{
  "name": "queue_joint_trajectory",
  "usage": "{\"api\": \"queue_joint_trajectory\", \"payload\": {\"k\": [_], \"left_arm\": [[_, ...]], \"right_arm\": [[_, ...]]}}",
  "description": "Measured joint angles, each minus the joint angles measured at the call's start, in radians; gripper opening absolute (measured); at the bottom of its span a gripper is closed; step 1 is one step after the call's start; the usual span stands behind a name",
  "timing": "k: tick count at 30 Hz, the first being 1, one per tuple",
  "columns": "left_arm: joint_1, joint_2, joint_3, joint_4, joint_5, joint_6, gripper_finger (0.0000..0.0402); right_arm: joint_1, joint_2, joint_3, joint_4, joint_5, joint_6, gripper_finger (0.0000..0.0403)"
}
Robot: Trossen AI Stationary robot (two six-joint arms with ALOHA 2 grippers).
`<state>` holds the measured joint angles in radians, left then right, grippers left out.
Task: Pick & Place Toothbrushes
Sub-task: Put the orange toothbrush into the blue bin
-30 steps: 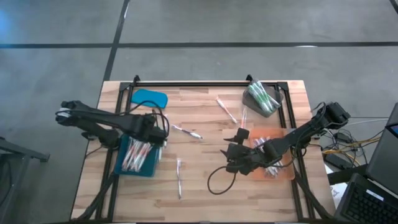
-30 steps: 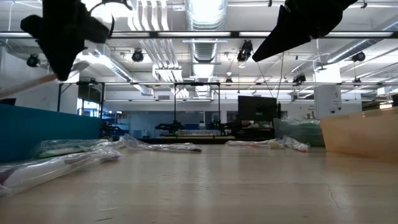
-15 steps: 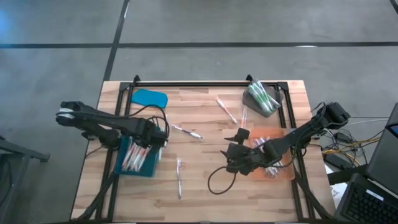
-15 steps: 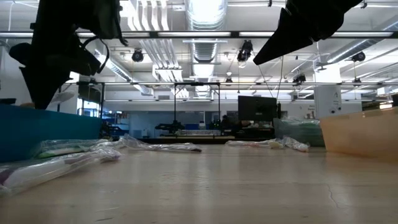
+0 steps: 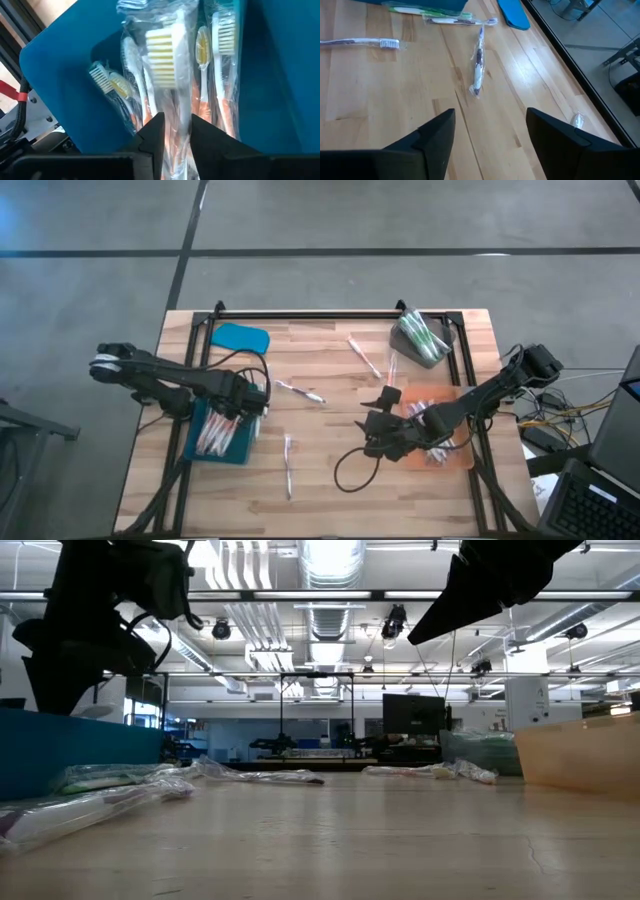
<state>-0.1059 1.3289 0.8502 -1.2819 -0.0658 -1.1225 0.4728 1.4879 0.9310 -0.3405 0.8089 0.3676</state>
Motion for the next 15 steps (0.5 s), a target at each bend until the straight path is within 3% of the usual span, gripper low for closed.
{"api": "queue_joint_trajectory", "payload": {"k": [8, 15], "left_arm": [[0.000, 0.000, 0.003, 0.000, 0.000, 0.002, 0.0124], [0.000, 0.000, 0.004, -0.010, 0.023, 0.026, 0.0143]], "right_arm": [[0.000, 0.000, 0.000, 0.000, 0.000, 0.000, 0.0224], [0.000, 0.000, 0.000, 0.000, 0.000, 0.000, 0.0240]]}}
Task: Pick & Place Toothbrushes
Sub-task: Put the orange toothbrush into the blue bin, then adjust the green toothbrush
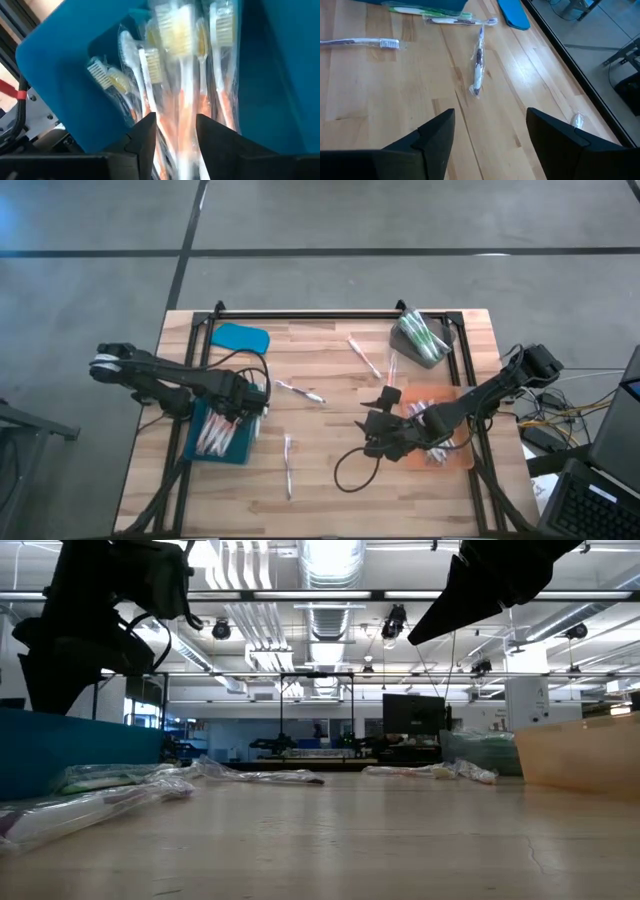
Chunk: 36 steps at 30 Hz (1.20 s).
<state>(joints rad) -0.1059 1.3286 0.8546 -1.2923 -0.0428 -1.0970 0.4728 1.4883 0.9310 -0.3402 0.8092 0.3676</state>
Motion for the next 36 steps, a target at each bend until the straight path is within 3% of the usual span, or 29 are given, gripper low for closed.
{"api": "queue_joint_trajectory", "payload": {"k": [13, 24, 30, 36], "left_arm": [[0.000, -0.001, 0.114, -0.037, 0.029, 0.016, 0.0158], [-0.001, 0.052, 0.200, 0.286, 0.037, 0.088, 0.0146], [-0.001, 0.201, 0.272, 0.303, 0.056, 0.266, 0.0118], [-0.029, 0.350, 0.385, 0.236, 0.111, 0.626, 0.0078]], "right_arm": [[0.000, 0.000, 0.000, 0.000, 0.000, 0.018, 0.0267], [0.000, 0.000, 0.000, 0.000, 0.001, 0.018, 0.0240], [-0.001, 0.000, -0.003, 0.000, 0.001, 0.018, 0.0225], [-0.001, 0.000, -0.006, 0.000, 0.001, 0.018, 0.0219]]}}
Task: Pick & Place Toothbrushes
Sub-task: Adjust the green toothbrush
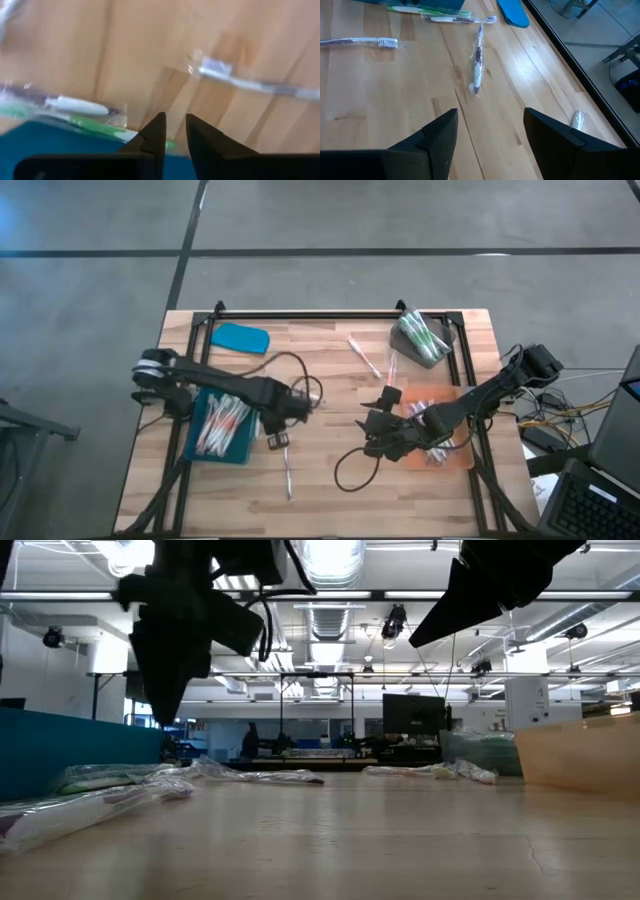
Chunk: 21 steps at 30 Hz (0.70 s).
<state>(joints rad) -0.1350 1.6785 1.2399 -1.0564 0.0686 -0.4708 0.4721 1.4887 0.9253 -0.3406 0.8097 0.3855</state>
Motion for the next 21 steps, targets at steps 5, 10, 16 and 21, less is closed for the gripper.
{"api": "queue_joint_trajectory", "payload": {"k": [5, 10, 16, 21], "left_arm": [[-0.049, 0.094, 0.072, -0.116, -0.017, 0.122, 0.0043], [-0.077, 0.158, 0.087, -0.179, -0.047, 0.130, 0.0007], [-0.078, 0.196, 0.081, -0.226, -0.055, 0.131, 0.0004], [-0.078, 0.197, 0.081, -0.236, -0.059, 0.136, 0.0003]], "right_arm": [[0.001, 0.000, -0.005, 0.000, 0.000, 0.000, 0.0228], [0.000, 0.000, -0.016, -0.001, 0.000, 0.000, 0.0242], [0.000, 0.000, -0.028, 0.000, 0.001, 0.000, 0.0255], [-0.001, 0.000, -0.035, 0.002, 0.001, 0.000, 0.0260]]}}
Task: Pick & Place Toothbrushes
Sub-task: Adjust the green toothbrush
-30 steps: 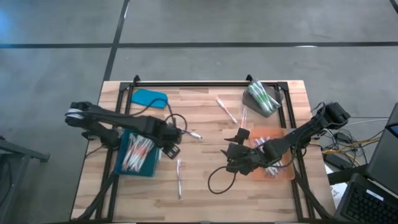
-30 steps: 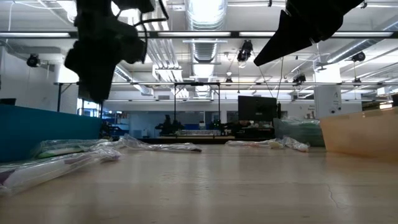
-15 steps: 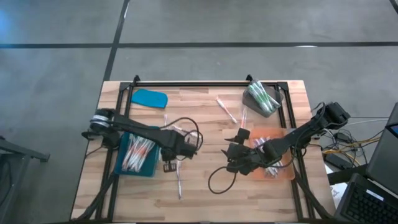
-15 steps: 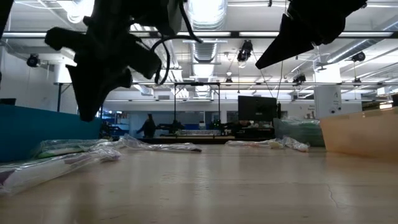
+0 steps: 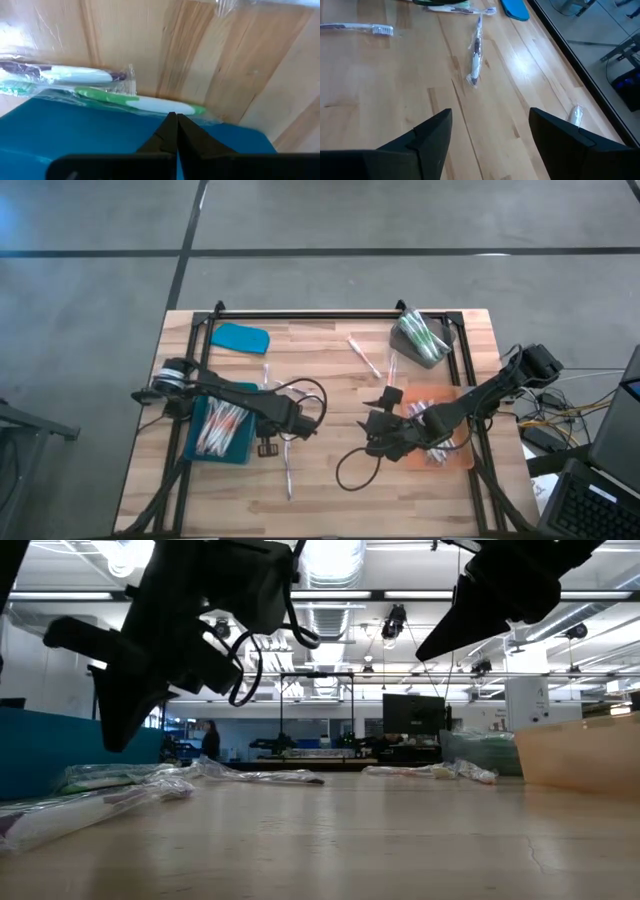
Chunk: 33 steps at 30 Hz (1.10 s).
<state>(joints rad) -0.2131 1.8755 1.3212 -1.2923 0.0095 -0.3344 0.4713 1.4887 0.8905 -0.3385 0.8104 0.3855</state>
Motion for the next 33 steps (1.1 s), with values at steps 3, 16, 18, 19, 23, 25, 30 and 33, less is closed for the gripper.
{"api": "queue_joint_trajectory", "payload": {"k": [3, 16, 18, 19, 23, 25, 30, 33], "left_arm": [[0.000, 0.000, 0.000, -0.007, 0.000, 0.001, 0.0002], [-0.009, 0.000, -0.001, -0.001, 0.115, -0.007, 0.0001], [-0.024, 0.000, -0.002, 0.001, 0.135, -0.008, 0.0001], [-0.030, 0.000, -0.005, 0.005, 0.135, -0.007, 0.0001], [-0.048, 0.000, -0.022, 0.035, 0.130, -0.007, 0.0001], [-0.056, 0.000, -0.031, 0.067, 0.130, -0.007, 0.0001], [-0.067, 0.000, -0.064, 0.104, 0.178, -0.009, 0.0000], [-0.075, 0.001, -0.088, 0.110, 0.194, -0.019, 0.0000]], "right_arm": [[-0.004, 0.000, -0.005, 0.002, 0.000, 0.004, 0.0256], [-0.016, 0.000, -0.012, 0.006, 0.000, 0.008, 0.0218], [-0.017, 0.000, -0.012, 0.006, 0.000, 0.008, 0.0215], [-0.018, 0.000, -0.012, 0.006, 0.000, 0.008, 0.0215], [-0.018, 0.000, -0.013, 0.006, 0.000, 0.008, 0.0219], [-0.018, 0.000, -0.013, 0.006, 0.000, 0.008, 0.0223], [-0.018, 0.000, -0.013, 0.006, 0.000, 0.008, 0.0235], [-0.020, 0.000, -0.013, 0.006, 0.000, 0.008, 0.0241]]}}
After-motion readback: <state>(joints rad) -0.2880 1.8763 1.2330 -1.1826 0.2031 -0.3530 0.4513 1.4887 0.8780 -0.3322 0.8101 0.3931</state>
